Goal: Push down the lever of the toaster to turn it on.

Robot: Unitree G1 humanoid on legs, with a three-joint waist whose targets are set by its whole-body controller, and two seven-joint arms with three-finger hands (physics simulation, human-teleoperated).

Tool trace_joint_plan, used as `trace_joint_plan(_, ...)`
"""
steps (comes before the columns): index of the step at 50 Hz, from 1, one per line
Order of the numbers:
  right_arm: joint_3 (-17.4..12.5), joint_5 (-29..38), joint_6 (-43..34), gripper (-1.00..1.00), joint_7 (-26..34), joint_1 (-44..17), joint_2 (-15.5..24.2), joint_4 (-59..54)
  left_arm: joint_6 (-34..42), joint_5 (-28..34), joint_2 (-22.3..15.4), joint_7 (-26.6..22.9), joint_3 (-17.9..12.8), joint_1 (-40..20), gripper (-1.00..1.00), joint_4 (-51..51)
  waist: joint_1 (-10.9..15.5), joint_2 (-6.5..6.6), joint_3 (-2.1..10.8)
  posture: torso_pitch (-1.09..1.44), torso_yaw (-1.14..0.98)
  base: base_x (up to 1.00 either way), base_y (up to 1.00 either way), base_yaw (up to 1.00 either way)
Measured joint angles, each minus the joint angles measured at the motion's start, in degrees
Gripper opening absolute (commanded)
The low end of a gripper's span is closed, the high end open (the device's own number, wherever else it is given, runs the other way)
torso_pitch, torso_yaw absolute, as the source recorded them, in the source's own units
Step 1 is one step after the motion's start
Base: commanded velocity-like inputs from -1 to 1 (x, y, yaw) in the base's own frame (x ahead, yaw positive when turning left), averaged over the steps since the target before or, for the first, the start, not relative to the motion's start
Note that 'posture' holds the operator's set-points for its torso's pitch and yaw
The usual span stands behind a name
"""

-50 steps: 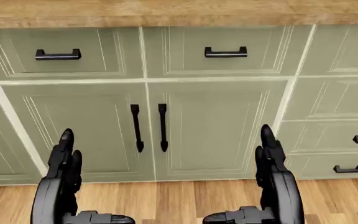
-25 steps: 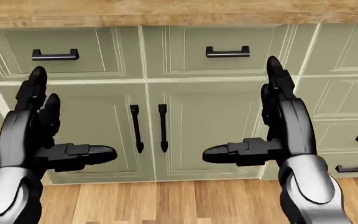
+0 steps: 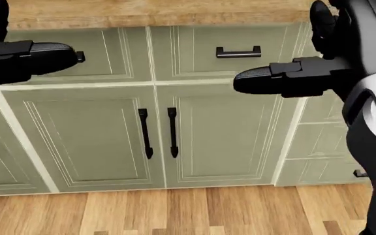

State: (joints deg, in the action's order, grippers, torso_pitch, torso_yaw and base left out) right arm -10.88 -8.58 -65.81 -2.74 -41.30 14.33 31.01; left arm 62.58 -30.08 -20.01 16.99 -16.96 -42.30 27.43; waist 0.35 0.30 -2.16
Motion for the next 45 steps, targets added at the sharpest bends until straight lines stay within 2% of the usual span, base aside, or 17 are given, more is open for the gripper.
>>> trace_joint_plan(2,-0.94,-0.64,-2.86,1.0,-0.75,-1.27,0.47,1.6,-0.43,-0.81,-0.13,0.61,0.74,0.82,1.0,-0.25,0.01,0.1,-0.25,0.0,0.0,0.0,0.0,0.0)
trace_joint_plan(6,0.05,-1.04,-5.32,1.0,-1.93,-3.01,1.36,3.29,0.62,-2.51,-0.26,1.75,1.24,0.84,1.0,-0.62,-0.08,0.01,-0.63,0.0,0.0,0.0,0.09,0.0)
trace_joint_plan(8,-0.64,-1.69,-5.41,1.0,-1.95,-2.97,0.98,3.15,1.8,-3.85,0.2,2.56,1.01,0.49,1.0,0.04,-0.6,-0.04,-0.33,0.0,0.0,0.0,0.41,0.0)
trace_joint_plan(12,-1.51,-2.03,-5.77,1.0,-2.81,-2.23,1.1,2.5,2.02,-6.45,-0.44,3.35,1.36,-0.54,1.0,1.72,-0.89,-1.49,1.09,0.0,0.0,0.0,0.42,0.0)
trace_joint_plan(14,-1.38,-2.19,-5.21,1.0,-3.03,-2.55,1.26,2.58,1.4,-6.94,-0.9,3.67,1.07,-0.99,1.0,1.99,-0.87,-0.62,1.15,0.0,0.0,0.0,0.41,0.0)
trace_joint_plan(16,-1.3,-2.51,-4.77,1.0,-3.13,-2.78,1.38,3.17,0.81,-7.19,-1.14,4.01,0.81,-0.99,1.0,2.16,-1.14,0.98,0.41,0.0,0.0,0.0,0.43,0.0)
trace_joint_plan(18,-1.24,-2.81,-4.37,1.0,-3.23,-2.73,1.53,3.23,0.38,-7.63,-1.11,4.32,0.8,-0.77,1.0,1.77,-1.44,3.03,0.0,0.0,0.0,0.0,0.42,0.0)
trace_joint_plan(19,-1.08,-2.96,-4.25,1.0,-3.3,-2.89,1.5,2.99,0.28,-7.9,-1.22,4.53,0.78,-0.71,1.0,1.37,-1.34,4.63,0.26,0.0,0.0,0.0,0.42,0.0)
trace_joint_plan(21,-0.21,-3.38,-4.02,1.0,-3.28,-1.86,0.7,2.91,0.38,-8.3,-1.53,5.05,0.43,0.02,1.0,0.45,-0.57,3.94,-0.44,0.0,0.0,0.0,0.42,0.0)
trace_joint_plan(23,0.56,-4.11,-4.71,1.0,-2.97,-1.36,0.59,2.1,0.77,-8.39,-1.78,5.66,0.2,0.5,1.0,-0.06,-0.46,3.22,-0.49,0.0,0.0,0.0,0.42,0.0)
trace_joint_plan(31,-1.23,-5.72,-4.33,1.0,-3.61,-2.64,0.86,3.61,-0.35,-9.57,-2.36,6.34,0.85,-0.24,1.0,0.81,-0.96,-2.78,-0.19,0.0,0.0,0.0,0.42,0.0)
trace_joint_plan(33,-1.56,-5.91,-3.94,1.0,-3.86,-2.14,1.21,3.42,-0.59,-9.81,-1.88,6.32,1.35,0.08,1.0,1.05,-1.75,-2.19,-0.29,0.0,0.0,0.0,0.42,0.0)
trace_joint_plan(36,-1.95,-5.9,-4.75,1.0,-4.44,-1.35,1.34,2.27,-0.1,-10.27,-1.74,5.98,2.55,0.57,1.0,0.25,-1.32,-2.7,0.47,0.0,0.0,0.0,0.35,0.0)
trace_joint_plan(39,-1.73,-6.17,-4.21,1.0,-4.6,-1.86,1.72,2.11,0.01,-10.38,-2.03,6.05,2.03,-0.23,1.0,0.42,-1.03,-0.47,0.12,0.0,0.0,0.0,0.3,0.0)
trace_joint_plan(41,-1.72,-6.43,-3.51,1.0,-4.61,-1.71,1.85,2.33,-0.32,-10.35,-2.15,6.21,1.7,-0.51,1.0,1.0,-1.23,1.65,-0.37,0.0,0.0,0.0,0.29,0.0)
trace_joint_plan(43,-1.54,-6.65,-3.3,1.0,-4.65,-1.97,1.78,2.2,-0.59,-10.29,-2.46,6.32,1.43,-0.62,1.0,1.11,-1.04,4.07,0.17,0.0,0.0,0.0,0.29,0.0)
trace_joint_plan(45,-0.51,-7.18,-3.45,1.0,-4.49,-1.24,1.23,2.03,-0.59,-9.99,-2.54,6.59,0.75,0.27,1.0,0.6,-0.46,3.47,-0.35,0.0,0.0,0.01,0.29,0.0)
